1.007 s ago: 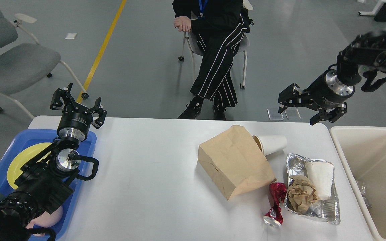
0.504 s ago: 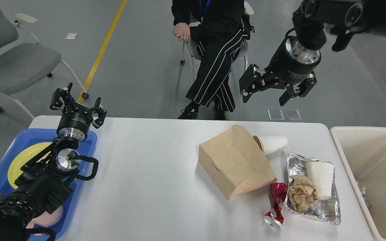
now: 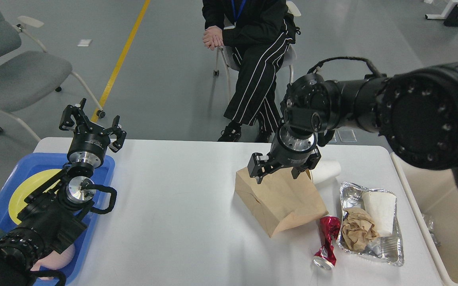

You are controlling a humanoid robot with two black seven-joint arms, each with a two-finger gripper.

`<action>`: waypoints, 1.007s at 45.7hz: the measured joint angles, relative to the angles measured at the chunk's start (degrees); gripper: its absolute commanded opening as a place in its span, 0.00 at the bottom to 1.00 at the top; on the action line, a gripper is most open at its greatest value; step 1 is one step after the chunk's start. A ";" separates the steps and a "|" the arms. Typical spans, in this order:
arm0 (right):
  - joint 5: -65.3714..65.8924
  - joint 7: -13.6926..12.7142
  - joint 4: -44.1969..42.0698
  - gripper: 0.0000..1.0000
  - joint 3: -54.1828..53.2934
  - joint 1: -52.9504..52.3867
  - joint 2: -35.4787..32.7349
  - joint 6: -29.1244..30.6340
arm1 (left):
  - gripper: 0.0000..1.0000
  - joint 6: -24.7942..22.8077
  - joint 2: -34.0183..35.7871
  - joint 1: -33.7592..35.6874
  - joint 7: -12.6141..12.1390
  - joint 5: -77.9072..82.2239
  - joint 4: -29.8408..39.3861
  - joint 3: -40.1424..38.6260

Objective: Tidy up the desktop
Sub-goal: 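Swing the right gripper over the brown paper bag and lower it, then grasp the top of the brown paper bag with the right gripper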

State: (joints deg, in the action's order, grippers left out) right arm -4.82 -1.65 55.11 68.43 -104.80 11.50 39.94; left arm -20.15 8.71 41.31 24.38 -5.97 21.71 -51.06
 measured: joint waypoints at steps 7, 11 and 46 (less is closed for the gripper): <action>6.50 -0.86 -0.05 0.95 0.00 5.18 0.39 -4.73 | 0.96 0.00 0.00 0.00 0.00 0.00 0.00 0.00; 10.02 -1.11 -0.19 0.97 -0.03 7.85 0.51 -7.50 | 0.96 0.00 -0.04 0.00 0.00 0.00 0.00 0.00; 14.12 -1.02 -2.48 0.96 -5.02 15.25 0.29 -9.71 | 0.96 -0.08 -0.02 0.00 -0.04 0.00 0.00 0.00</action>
State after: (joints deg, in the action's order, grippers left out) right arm 9.30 -2.67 52.64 63.40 -89.54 11.79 30.23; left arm -20.23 8.69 41.31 24.34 -5.98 21.71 -51.06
